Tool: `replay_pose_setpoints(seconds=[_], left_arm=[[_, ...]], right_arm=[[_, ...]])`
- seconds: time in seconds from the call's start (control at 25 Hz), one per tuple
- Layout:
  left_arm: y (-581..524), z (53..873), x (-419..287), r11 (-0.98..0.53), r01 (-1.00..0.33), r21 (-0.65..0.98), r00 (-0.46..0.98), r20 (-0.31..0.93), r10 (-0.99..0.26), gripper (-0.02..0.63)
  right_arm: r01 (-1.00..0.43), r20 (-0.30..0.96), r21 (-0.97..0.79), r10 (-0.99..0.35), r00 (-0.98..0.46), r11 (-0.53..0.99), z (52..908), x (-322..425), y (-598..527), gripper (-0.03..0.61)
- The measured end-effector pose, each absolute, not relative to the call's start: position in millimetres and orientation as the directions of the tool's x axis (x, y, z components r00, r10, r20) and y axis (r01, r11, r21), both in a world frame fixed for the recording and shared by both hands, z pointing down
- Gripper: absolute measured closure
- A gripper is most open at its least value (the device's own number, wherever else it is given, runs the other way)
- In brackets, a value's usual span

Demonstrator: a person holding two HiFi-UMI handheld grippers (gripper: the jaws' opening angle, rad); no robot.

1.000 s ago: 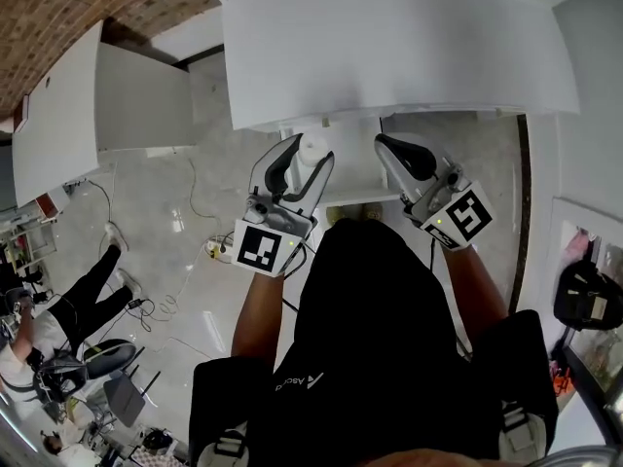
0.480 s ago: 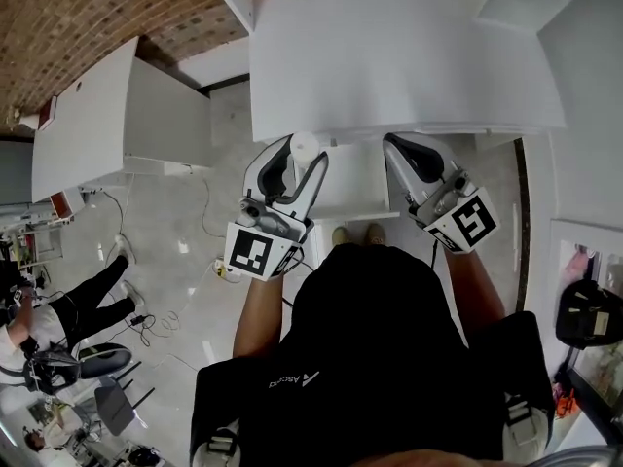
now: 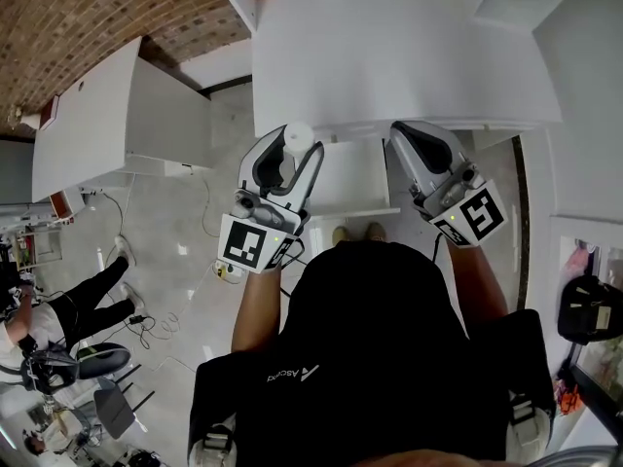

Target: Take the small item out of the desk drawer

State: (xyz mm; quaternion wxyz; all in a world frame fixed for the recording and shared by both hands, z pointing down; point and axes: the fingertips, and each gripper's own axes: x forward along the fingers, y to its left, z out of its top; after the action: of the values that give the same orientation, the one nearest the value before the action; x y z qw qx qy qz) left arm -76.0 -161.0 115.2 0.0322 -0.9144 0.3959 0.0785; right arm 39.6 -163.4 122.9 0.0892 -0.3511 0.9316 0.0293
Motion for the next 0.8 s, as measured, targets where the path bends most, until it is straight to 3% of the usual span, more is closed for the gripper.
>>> replay_pose_setpoints(seconds=[0.8], left_arm=[[-143, 123, -65, -0.712, -0.702, 0.026, 0.699, -0.169, -0.695, 0.436]], right_arm=[[-0.666, -0.161, -0.002, -0.657, -0.736, 0.746, 128, 48, -146, 0.577]])
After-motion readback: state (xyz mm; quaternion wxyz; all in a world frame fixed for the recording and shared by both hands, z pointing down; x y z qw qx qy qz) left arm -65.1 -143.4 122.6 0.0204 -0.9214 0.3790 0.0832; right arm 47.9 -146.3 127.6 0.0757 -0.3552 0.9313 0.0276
